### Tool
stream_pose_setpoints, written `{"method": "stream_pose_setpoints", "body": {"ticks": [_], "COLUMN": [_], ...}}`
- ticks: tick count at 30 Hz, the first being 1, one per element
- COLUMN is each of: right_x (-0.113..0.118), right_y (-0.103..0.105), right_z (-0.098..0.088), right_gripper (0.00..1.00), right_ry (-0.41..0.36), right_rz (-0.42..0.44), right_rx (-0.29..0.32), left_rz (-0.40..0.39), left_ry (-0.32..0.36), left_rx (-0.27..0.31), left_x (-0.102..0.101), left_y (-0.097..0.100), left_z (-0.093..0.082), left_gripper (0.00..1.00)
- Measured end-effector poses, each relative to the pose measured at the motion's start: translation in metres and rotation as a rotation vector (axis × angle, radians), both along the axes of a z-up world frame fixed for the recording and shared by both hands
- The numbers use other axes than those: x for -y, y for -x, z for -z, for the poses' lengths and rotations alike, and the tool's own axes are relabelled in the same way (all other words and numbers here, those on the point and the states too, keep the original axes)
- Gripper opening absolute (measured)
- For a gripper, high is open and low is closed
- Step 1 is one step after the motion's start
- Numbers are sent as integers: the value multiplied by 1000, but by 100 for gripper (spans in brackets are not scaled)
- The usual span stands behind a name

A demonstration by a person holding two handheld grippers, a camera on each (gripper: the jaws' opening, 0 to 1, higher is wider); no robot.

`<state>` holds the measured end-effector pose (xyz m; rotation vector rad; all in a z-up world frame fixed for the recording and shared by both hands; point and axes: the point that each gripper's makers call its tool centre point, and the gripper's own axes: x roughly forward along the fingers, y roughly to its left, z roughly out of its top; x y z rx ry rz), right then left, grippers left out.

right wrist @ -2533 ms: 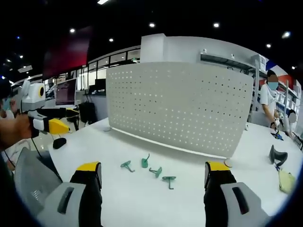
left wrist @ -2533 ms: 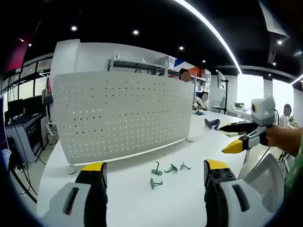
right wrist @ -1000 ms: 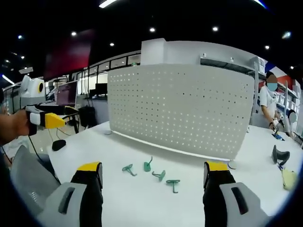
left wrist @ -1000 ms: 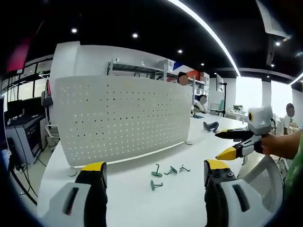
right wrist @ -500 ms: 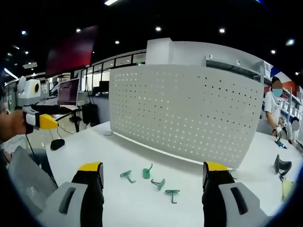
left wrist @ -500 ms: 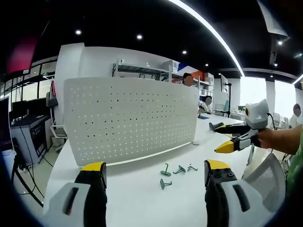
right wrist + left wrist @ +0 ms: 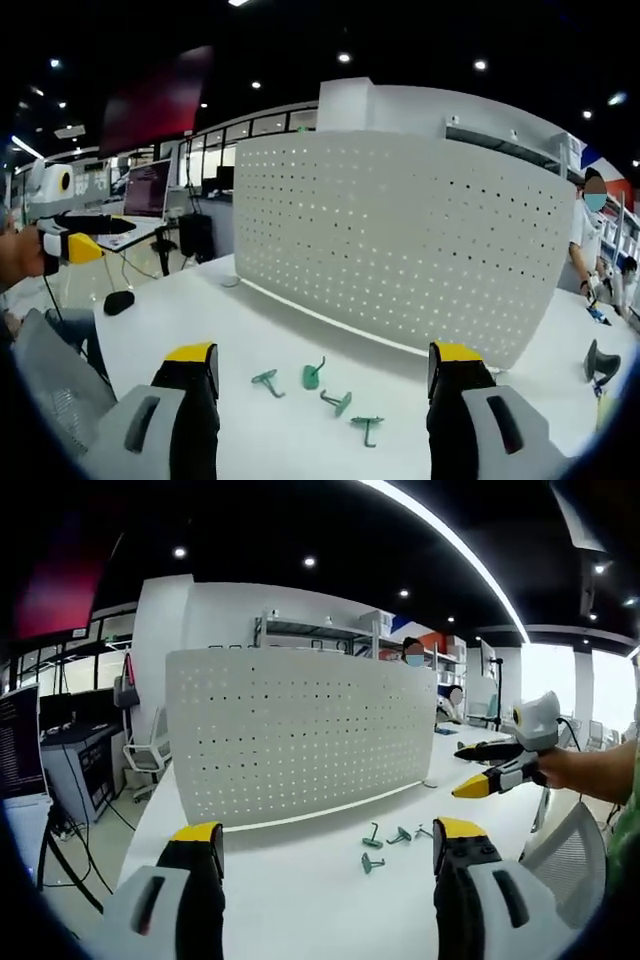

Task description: Insert the hook assembly into the mounting plate slot until the hook locks in place.

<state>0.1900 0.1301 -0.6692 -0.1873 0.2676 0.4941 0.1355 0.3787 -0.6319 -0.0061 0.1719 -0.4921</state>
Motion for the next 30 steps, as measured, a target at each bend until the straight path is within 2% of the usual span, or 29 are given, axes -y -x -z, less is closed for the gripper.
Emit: {"method": "stream_pose_setpoints", "body": {"ticks": [8,19,24,30], "right_x": [-6,-15,-17,-14], "right_y": [-17,-39,-46,-56], "right_z": [2,18,26,38], "right_gripper": [87,84,82,80], "right_ry": [22,69,88,119], "right_rz": [-13,-60,-75,-96], "right_rx": [-11,-73,-94,-132], "left_rz": [-7,-3,2,21], "left_ry": [4,6,4,-19], "left_rx": [12,17,20,16], "left_x": [-7,-11,-9,3], "left_y": [4,10,11,10], "left_z": [-5,-10,-11,-10], "left_gripper": [88,88,88,87]}}
